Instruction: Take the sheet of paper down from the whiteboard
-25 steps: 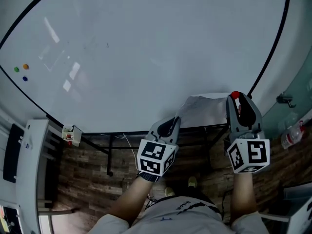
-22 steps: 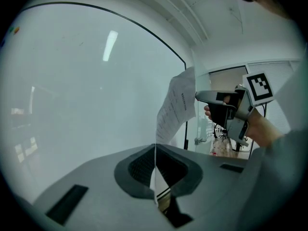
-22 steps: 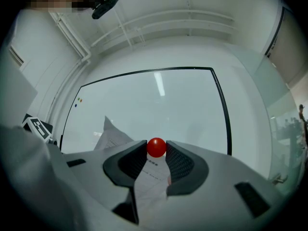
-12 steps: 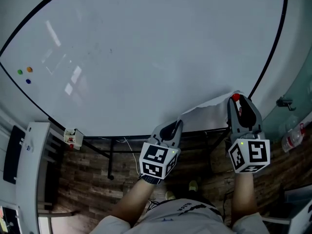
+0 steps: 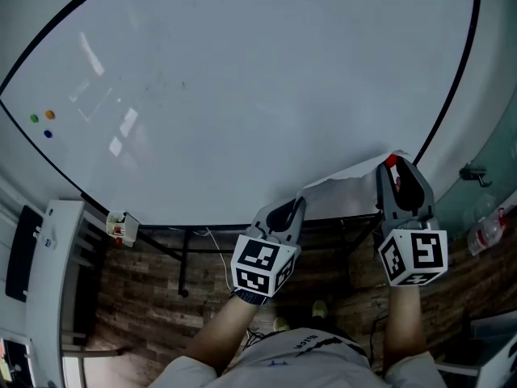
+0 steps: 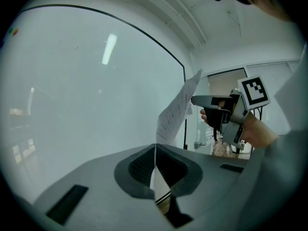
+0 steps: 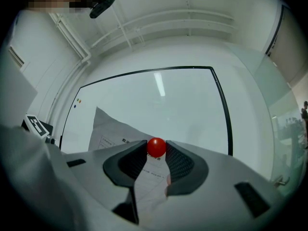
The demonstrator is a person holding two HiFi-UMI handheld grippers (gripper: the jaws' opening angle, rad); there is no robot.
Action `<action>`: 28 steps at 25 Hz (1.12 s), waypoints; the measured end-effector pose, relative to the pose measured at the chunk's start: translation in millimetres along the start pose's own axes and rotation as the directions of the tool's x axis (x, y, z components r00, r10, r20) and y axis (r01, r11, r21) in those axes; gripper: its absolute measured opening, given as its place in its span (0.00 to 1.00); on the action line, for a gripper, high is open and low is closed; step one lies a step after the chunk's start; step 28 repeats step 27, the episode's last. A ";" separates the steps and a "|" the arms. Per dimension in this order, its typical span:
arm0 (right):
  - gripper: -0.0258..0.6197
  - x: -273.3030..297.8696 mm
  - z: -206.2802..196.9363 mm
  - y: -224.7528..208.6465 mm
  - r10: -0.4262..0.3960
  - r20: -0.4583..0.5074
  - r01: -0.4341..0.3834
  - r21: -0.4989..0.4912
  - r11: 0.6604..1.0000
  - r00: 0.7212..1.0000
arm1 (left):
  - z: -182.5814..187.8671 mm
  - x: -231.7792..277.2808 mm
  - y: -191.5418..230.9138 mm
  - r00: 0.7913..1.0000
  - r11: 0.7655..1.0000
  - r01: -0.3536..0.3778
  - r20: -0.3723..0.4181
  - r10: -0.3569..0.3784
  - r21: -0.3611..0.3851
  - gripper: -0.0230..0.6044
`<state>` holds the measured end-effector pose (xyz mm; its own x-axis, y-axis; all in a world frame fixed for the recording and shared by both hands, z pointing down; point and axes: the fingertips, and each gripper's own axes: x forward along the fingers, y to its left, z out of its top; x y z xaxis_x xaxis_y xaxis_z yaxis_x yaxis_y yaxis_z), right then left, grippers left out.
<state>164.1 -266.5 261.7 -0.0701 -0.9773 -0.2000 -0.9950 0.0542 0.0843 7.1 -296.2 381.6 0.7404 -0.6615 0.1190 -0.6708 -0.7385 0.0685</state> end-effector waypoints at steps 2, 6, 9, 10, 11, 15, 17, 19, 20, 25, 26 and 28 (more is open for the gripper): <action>0.24 0.1 -0.9 0.0 0.003 -0.002 -0.003 -0.003 1.000 1.000 | 1.3 0.5 -1.2 1.000 1.000 -0.002 0.004 0.002 0.004 0.06; 0.24 2.1 -1.3 0.4 0.011 -0.004 -0.011 -0.005 1.000 1.000 | 1.3 1.8 -1.6 1.000 1.000 -0.004 0.004 0.004 -0.001 0.06; 0.24 3.6 -1.0 -0.4 0.014 -0.002 -0.014 -0.004 1.000 1.000 | 1.3 3.0 -2.0 1.000 1.000 -0.005 0.003 0.005 -0.003 0.06; 0.24 3.8 -1.3 -0.5 0.015 -0.002 -0.015 -0.004 1.000 1.000 | 0.8 3.2 -2.1 1.000 1.000 -0.005 0.002 0.006 -0.004 0.06; 0.24 4.0 -1.9 -0.4 0.016 -0.003 -0.016 -0.004 1.000 1.000 | 0.5 3.2 -2.1 1.000 1.000 -0.006 0.002 0.006 -0.004 0.06; 0.24 5.1 -4.3 -0.1 0.017 -0.008 -0.017 -0.005 1.000 1.000 | -0.3 4.2 -1.8 1.000 1.000 -0.005 0.000 0.005 -0.006 0.06; 0.24 5.2 -4.5 -0.2 0.018 -0.010 -0.018 -0.006 1.000 1.000 | -0.3 4.6 -2.1 1.000 1.000 -0.004 -0.001 0.004 -0.008 0.06; 0.24 5.4 -4.4 -0.4 0.019 -0.010 -0.019 -0.008 1.000 1.000 | -0.1 5.2 -2.6 1.000 1.000 -0.003 -0.001 0.003 -0.008 0.06; 0.24 5.5 -4.4 -0.3 0.020 -0.010 -0.020 -0.008 1.000 1.000 | -0.1 5.5 -2.9 1.000 1.000 -0.002 0.000 0.002 -0.008 0.06; 0.24 6.7 -4.9 1.5 0.025 -0.010 -0.025 -0.013 1.000 1.000 | -1.0 6.5 -2.9 1.000 1.000 0.001 0.001 -0.001 -0.011 0.06; 0.24 6.9 -4.7 2.1 0.026 -0.011 -0.027 -0.015 1.000 1.000 | -1.3 6.7 -2.8 1.000 1.000 0.000 0.001 0.000 -0.011 0.06; 0.24 7.1 -4.5 2.7 0.028 -0.012 -0.028 -0.016 0.999 1.000 | -1.6 6.8 -2.6 1.000 1.000 0.000 0.000 0.000 -0.012 0.06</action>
